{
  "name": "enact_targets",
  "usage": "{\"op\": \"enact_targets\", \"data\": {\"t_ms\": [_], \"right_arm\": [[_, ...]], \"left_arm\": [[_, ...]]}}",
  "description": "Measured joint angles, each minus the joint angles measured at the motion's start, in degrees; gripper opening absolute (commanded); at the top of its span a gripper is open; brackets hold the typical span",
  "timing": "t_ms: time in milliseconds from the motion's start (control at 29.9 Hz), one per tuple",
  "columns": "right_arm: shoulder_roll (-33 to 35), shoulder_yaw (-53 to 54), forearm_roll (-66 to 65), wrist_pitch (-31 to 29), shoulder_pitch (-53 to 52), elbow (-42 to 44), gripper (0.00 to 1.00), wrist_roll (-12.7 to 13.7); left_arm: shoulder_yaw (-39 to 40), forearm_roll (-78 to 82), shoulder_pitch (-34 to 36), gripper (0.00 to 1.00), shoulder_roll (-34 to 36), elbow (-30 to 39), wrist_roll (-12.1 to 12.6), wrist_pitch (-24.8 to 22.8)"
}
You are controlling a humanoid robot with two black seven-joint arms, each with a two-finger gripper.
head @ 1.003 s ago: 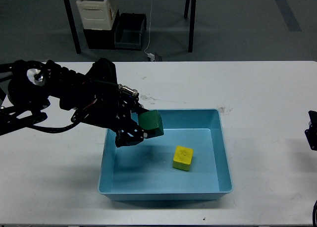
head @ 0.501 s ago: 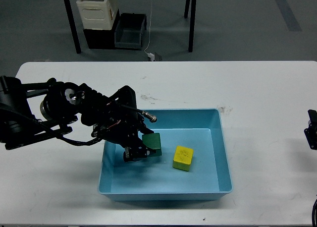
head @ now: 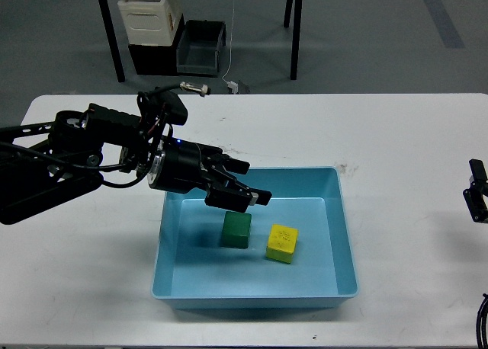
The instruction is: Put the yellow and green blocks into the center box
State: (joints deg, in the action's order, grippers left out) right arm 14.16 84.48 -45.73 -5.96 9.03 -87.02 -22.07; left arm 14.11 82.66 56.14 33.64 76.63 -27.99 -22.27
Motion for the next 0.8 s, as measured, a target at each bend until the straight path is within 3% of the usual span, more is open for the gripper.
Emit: {"op": "enact_targets", "data": {"t_ms": [167,334,568,802], "right_arm": [[-1.8,-1.6,2.6,-2.7,-2.2,0.1,1.00,1.1],[-3.3,-1.8,19.2,-6.7,-3.0,0.5,1.00,4.5],[-3.8,-2.2,46.1,-8.5,-2.6,1.0,1.00,9.0],[-9.3,-1.8,52.2,-9.5,1.1,1.0,1.00,9.7]], "left_arm": [[14.8,-23.2,-12.7,1.00,-0.5,0.1,0.0,2.7],[26.0,-44.3,-22.7,1.00,-1.7,0.0,0.0,6.5],[28.2,-81.3,-32.6,1.00,-2.1,-0.4,0.0,7.0],[31.3,-102.9,-40.8,1.00,-2.3,0.6,0.0,4.4]]}}
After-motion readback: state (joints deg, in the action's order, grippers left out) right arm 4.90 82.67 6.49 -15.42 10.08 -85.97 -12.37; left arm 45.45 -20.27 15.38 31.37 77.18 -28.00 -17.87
